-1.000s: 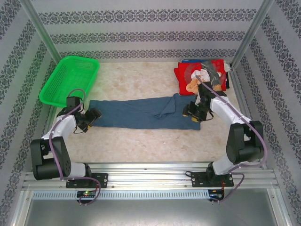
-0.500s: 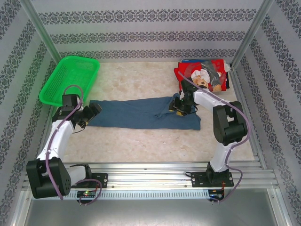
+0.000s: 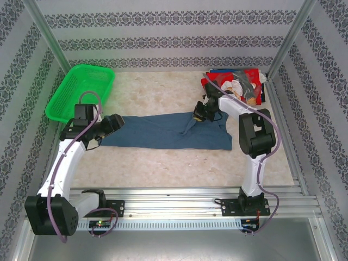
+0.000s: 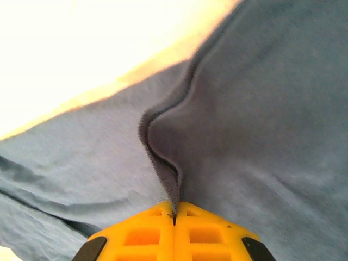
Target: Fold and stack the t-shirts
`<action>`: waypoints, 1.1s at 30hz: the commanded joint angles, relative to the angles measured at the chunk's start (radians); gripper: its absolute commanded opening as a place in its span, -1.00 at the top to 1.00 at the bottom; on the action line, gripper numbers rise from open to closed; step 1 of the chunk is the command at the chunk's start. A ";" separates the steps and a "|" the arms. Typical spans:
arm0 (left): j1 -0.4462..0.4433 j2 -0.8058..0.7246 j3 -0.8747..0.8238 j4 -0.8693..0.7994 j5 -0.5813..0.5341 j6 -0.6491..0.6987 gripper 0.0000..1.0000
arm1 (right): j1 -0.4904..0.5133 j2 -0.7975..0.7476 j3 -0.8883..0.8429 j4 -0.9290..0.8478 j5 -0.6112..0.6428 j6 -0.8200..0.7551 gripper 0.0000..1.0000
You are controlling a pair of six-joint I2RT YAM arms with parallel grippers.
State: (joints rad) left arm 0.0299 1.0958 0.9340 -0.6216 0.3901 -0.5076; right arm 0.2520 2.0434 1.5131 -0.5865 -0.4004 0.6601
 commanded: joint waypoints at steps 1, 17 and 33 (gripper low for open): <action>-0.082 -0.053 0.022 -0.001 -0.008 0.065 -0.73 | -0.012 0.025 0.066 0.038 -0.040 0.044 1.00; -0.272 -0.161 -0.079 -0.041 -0.106 0.032 -0.80 | -0.051 -0.032 0.155 0.072 -0.204 0.027 -0.10; -0.076 -0.054 -0.247 -0.076 -0.247 -0.158 -0.92 | -0.206 -0.592 -0.603 -0.158 0.079 -0.073 -0.29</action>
State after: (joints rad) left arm -0.0643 1.0309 0.6960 -0.7246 0.1749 -0.6395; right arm 0.0540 1.4364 0.9504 -0.7540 -0.3656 0.6022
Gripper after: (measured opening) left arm 0.962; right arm 0.645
